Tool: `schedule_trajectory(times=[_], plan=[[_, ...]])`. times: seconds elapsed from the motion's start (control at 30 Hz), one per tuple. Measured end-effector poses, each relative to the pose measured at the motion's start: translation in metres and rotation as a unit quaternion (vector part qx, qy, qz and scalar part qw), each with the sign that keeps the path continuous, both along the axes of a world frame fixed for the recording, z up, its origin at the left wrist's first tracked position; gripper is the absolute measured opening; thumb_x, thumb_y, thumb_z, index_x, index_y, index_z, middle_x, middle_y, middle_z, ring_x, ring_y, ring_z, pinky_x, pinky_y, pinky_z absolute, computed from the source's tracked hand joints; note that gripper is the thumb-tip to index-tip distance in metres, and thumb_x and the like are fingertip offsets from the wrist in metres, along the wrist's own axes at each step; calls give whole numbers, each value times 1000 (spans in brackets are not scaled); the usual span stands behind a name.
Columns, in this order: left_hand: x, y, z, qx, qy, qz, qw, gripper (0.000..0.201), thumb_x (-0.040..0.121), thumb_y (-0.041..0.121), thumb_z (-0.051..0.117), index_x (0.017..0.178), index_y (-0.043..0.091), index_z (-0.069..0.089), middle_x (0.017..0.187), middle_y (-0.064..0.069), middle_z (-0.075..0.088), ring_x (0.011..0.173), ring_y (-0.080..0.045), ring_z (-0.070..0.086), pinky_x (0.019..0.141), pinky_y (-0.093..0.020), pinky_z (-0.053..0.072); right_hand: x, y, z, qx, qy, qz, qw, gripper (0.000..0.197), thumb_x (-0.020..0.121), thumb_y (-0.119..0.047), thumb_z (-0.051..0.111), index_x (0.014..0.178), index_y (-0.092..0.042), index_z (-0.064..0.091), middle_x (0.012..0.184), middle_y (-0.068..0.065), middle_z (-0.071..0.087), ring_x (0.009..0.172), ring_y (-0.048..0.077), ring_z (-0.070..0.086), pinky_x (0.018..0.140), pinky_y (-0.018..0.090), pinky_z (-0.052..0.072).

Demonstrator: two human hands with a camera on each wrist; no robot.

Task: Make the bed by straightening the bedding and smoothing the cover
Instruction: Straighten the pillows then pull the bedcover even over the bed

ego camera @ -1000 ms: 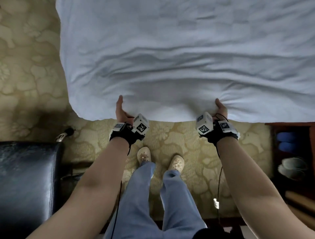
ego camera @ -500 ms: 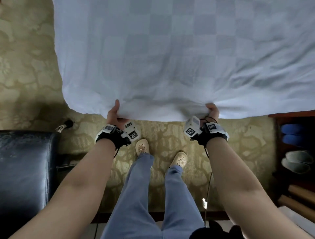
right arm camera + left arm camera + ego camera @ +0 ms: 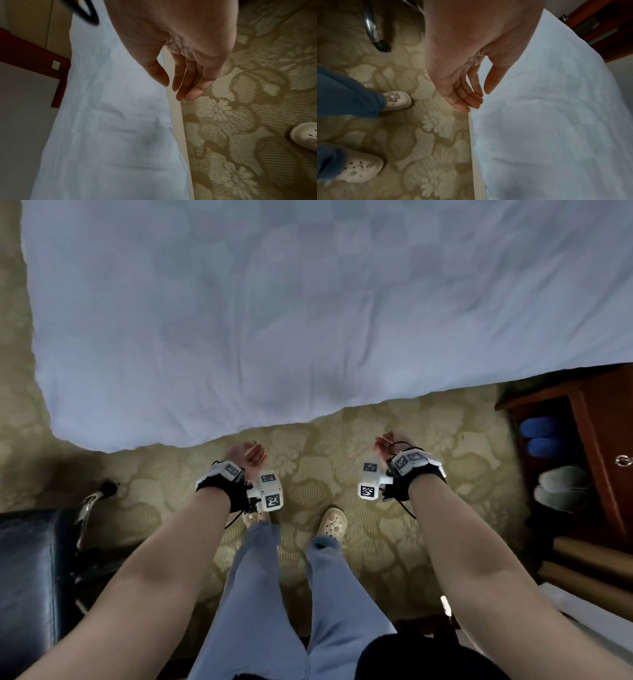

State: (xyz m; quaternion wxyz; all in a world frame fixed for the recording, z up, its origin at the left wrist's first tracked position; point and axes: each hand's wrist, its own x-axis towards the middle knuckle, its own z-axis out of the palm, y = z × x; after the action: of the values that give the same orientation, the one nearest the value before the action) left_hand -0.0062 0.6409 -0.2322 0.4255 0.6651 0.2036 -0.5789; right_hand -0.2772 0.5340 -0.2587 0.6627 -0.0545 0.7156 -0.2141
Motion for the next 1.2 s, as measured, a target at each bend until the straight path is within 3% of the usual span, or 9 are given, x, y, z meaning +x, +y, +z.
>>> schedule_trajectory(times=[0.13,0.3,0.47,0.57,0.73,0.87,0.97,1.07,1.2], plan=[[-60,-39,22,-11,15,-10,1000,18,95,3,42,78,5,50,82,-9,53,74,-19,52,101,-34,41,-63,-23,16,-36,31,-5,999,21,89,-7,38,69,-10,45,48,4,56,36,13,53,37,17,41],[-111,-89,37,-36,39,-29,998,18,95,3,45,78,4,50,89,-11,55,82,-20,54,95,-35,43,-120,-48,38,-51,27,-87,995,14,90,-13,44,80,-9,52,72,5,61,58,15,59,59,24,50],[-139,-138,31,-41,62,-14,997,16,94,4,45,80,4,51,98,-12,56,105,-23,51,98,-37,42,-152,-78,40,-44,31,-127,990,10,87,-15,49,80,-7,52,75,10,63,62,20,58,54,28,48],[-152,-168,21,-39,66,-15,997,17,95,5,44,80,5,51,93,-12,55,103,-23,52,100,-37,42,-162,-99,30,-39,24,-126,991,12,87,-20,53,86,-8,51,80,10,63,67,19,60,56,29,49],[-169,-215,-12,-29,70,-23,997,15,94,6,51,80,7,54,89,-12,53,80,-20,54,95,-34,43,-170,-152,10,-30,28,-122,992,24,91,-20,51,109,-5,46,85,12,62,72,21,59,65,30,51],[-180,-239,-40,-8,90,-30,995,4,90,9,61,91,7,58,98,-12,55,97,-20,55,93,-32,44,-171,-191,-9,-9,45,-113,993,27,91,-22,55,110,-5,47,88,11,60,72,19,59,61,29,51],[-191,-249,-53,9,82,-36,996,40,87,16,66,121,1,52,118,-13,55,111,-22,52,103,-33,44,-174,-209,-21,6,33,-108,994,27,91,-22,55,110,-5,46,86,10,58,69,18,57,53,26,51],[-203,-257,-58,38,66,-52,996,57,80,28,73,125,3,49,132,-11,51,123,-21,50,108,-34,41,-180,-218,-37,9,21,-97,995,33,91,-27,59,110,-4,44,86,10,57,68,17,56,50,24,51],[-220,-256,-95,81,51,-39,995,111,31,53,88,124,7,47,118,-9,56,100,-20,59,98,-33,49,-187,-226,-69,-13,40,-84,996,48,76,-47,72,96,-6,57,85,6,61,72,14,60,69,25,52]])
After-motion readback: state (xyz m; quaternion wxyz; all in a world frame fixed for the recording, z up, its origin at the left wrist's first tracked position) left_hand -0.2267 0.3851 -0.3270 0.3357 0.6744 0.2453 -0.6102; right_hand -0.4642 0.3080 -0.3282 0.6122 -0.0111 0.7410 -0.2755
